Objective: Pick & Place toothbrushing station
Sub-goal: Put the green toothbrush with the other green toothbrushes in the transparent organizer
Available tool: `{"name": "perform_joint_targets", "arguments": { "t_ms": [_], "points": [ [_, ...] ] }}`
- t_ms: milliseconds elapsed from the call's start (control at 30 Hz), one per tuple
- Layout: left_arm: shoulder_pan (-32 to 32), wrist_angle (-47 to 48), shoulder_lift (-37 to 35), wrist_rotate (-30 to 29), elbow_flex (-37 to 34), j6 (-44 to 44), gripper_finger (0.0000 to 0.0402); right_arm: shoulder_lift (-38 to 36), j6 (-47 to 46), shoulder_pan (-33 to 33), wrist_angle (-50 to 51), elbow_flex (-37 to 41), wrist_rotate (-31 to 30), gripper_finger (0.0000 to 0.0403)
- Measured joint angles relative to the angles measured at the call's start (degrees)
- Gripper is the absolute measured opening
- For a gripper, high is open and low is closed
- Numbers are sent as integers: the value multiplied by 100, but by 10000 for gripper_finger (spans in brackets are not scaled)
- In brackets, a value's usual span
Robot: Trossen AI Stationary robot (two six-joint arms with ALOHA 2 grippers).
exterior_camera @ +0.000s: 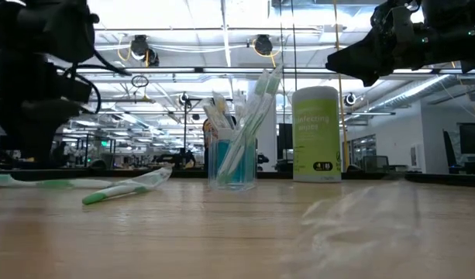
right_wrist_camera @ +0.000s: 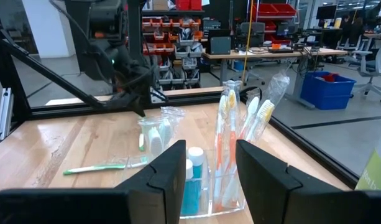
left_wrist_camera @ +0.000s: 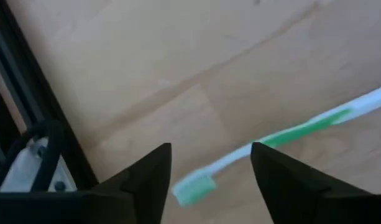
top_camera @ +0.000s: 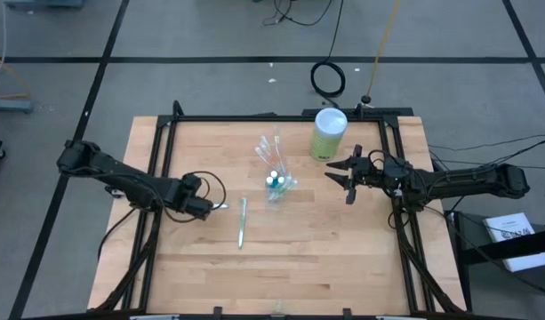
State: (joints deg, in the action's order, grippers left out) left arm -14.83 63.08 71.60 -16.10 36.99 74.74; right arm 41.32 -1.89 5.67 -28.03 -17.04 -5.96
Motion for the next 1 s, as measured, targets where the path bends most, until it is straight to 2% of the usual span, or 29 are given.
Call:
{"name": "perform_joint_targets", "arguments": {
  "t_ms": [233,433,700,867,1000],
  "points": [
    [78,-243,-5,220,-242,-734,256,0,-2,0,4,2,0,130],
    [70,-361,-5,805,-363,-1253,257,0,-35,0,0,0,0,130],
    [70,-327,-5,693,-470,-1722,257,0,-39,0,2,0,2,130],
    [78,-752,-19,862,-805,-2051,257,0,-42,0,2,0,2,130],
    [99,-752,-20,940,-796,-2107,246,-2,-42,0,2,2,2,130]
  ]
}}
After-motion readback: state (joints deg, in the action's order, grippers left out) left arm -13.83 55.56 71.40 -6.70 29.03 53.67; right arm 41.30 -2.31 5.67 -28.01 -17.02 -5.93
